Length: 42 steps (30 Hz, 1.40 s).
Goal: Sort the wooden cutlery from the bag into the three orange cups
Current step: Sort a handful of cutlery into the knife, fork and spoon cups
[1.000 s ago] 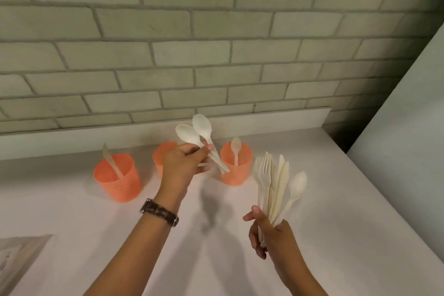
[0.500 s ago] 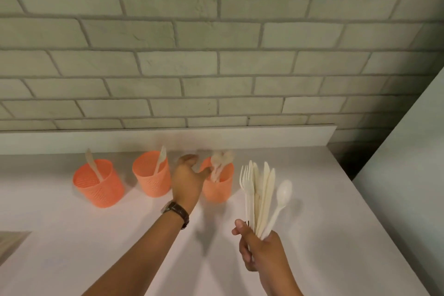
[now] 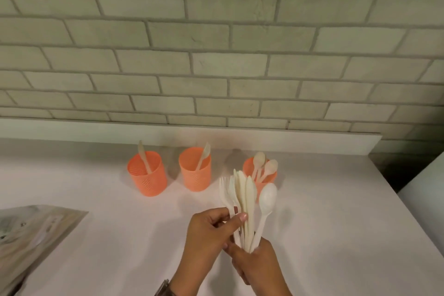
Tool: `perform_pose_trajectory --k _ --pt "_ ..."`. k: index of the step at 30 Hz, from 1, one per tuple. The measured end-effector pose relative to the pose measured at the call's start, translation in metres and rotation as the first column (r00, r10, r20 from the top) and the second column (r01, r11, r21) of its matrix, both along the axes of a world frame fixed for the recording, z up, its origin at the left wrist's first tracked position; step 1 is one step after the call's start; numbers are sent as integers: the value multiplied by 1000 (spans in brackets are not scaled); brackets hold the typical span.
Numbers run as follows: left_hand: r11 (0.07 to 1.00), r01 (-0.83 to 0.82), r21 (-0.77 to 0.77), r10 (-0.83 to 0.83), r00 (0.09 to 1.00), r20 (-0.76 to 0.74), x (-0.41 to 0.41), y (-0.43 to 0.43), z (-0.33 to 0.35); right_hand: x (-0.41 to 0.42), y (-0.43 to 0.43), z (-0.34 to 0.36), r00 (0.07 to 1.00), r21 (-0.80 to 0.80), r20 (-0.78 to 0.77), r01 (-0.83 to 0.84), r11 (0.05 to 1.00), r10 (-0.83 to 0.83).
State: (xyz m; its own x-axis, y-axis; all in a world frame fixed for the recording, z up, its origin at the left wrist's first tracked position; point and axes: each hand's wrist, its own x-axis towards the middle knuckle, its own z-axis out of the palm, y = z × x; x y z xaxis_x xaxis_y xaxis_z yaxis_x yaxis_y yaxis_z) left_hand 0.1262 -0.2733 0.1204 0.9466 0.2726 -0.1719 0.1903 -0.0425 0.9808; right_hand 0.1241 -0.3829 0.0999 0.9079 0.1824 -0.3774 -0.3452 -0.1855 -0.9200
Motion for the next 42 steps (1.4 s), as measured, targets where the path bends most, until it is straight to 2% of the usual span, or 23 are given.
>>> perform_pose_trajectory --k 5,8,13,17,22,26,31,34,39,42 --pt "998 6 -62 -5 1000 24 -12 37 0 -13 32 3 999 87 -30 -38 995 41" --pt "998 -8 -61 10 999 44 -16 57 2 -16 45 6 997 103 12 -83 991 82" --pt "979 5 -202 1 1000 31 -16 81 5 -23 63 8 995 163 93 15 986 -30" --pt "972 60 -228 -57 998 22 -7 102 12 -23 67 4 987 175 73 132 976 -146" --pt "974 198 -107 -197 980 13 13 113 19 -24 65 4 974 180 99 183 966 -203" --pt "998 47 29 -49 995 84 45 118 28 -16 53 -1 952 154 164 233 960 -257" --pt "975 -158 157 123 970 211 105 131 30 -7 40 -6 947 164 137 266 950 -289" --pt "965 -193 178 165 973 161 137 135 9 -4 38 -7 955 187 101 256 948 -278" --pt "948 -91 305 100 995 -14 154 136 -33 -1 35 -9 971 168 82 210 963 -226" --pt "956 -149 252 153 988 7 157 138 -27 1 34 -10 975 159 76 194 968 -208"
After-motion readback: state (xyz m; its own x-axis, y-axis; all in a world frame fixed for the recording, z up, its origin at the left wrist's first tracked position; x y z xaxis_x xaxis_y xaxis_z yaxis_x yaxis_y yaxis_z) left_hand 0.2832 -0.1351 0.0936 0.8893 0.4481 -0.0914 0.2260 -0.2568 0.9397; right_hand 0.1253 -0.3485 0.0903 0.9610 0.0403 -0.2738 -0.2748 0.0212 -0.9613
